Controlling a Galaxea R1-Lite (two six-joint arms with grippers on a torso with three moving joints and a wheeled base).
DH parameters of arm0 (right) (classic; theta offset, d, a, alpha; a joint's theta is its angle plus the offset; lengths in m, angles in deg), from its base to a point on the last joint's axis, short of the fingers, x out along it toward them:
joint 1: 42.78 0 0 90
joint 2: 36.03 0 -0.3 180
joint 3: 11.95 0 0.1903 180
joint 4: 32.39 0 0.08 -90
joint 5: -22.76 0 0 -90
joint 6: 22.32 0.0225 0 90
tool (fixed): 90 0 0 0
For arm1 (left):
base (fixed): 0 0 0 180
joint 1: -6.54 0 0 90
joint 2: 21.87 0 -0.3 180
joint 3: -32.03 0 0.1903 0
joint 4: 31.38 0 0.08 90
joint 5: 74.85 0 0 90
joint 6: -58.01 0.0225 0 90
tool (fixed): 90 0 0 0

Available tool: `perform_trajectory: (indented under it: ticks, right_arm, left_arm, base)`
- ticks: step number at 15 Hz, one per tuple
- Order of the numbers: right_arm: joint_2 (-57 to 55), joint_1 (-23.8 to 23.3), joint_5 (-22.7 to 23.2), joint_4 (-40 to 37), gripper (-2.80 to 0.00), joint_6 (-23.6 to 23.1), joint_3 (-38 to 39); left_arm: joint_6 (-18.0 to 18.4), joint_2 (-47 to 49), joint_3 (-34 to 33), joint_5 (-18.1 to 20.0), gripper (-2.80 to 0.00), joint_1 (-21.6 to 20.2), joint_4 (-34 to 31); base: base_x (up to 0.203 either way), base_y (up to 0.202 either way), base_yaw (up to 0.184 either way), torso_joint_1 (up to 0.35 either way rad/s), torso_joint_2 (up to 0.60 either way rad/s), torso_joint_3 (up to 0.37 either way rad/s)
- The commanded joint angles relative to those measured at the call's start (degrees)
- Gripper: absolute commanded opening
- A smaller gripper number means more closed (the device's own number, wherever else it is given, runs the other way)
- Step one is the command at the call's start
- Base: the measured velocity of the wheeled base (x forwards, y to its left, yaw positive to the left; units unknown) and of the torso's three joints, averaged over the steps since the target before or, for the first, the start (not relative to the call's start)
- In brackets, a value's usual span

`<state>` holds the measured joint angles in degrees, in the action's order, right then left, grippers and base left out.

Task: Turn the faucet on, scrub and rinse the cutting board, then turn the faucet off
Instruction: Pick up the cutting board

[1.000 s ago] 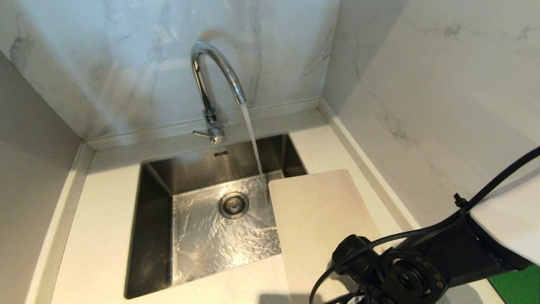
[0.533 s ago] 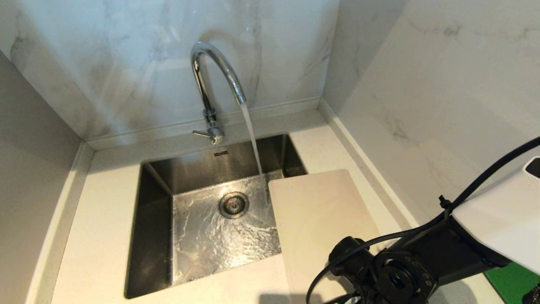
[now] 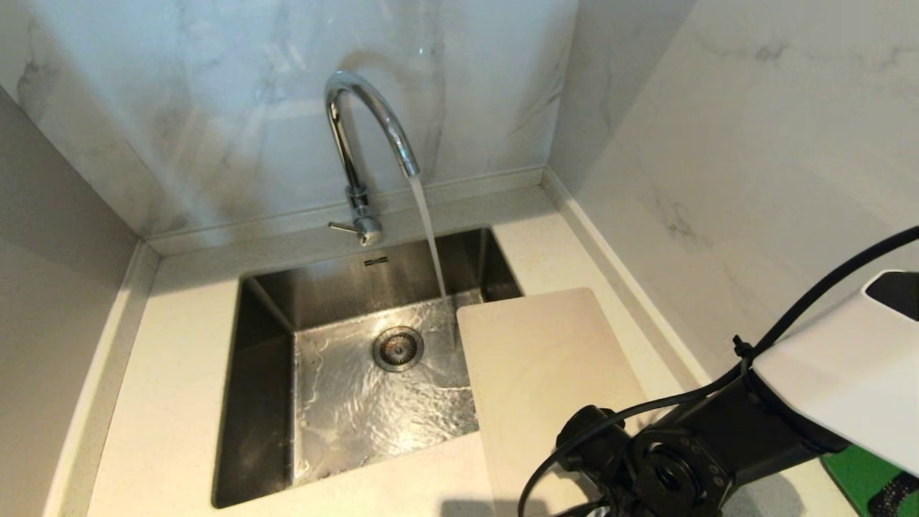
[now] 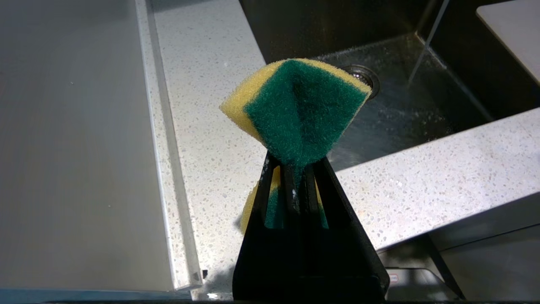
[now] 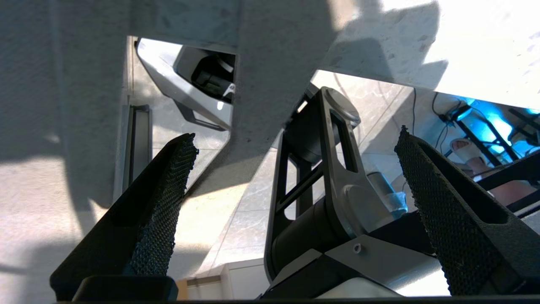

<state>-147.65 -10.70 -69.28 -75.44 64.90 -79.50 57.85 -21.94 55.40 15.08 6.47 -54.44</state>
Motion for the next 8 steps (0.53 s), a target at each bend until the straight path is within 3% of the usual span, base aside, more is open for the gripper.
perform_trajectory:
  ticks: [1,8]
  right_arm:
    - [-0.7,0.1,-0.1,-0.1,0.00,0.5,-0.4]
    - [-1.3,0.6,-1.7,-0.2,0.00,1.1,-1.0]
  left_arm:
    - [0.0,0.0,-0.1,0.0,-2.80,0.0,0.0]
    - [0.0,0.0,-0.1,-0.1,-2.80,0.0,0.0]
  base:
    - [0.000,0.000,0.000,0.000,0.00,0.000]
    - [0.000,0.000,0.000,0.000,0.00,0.000]
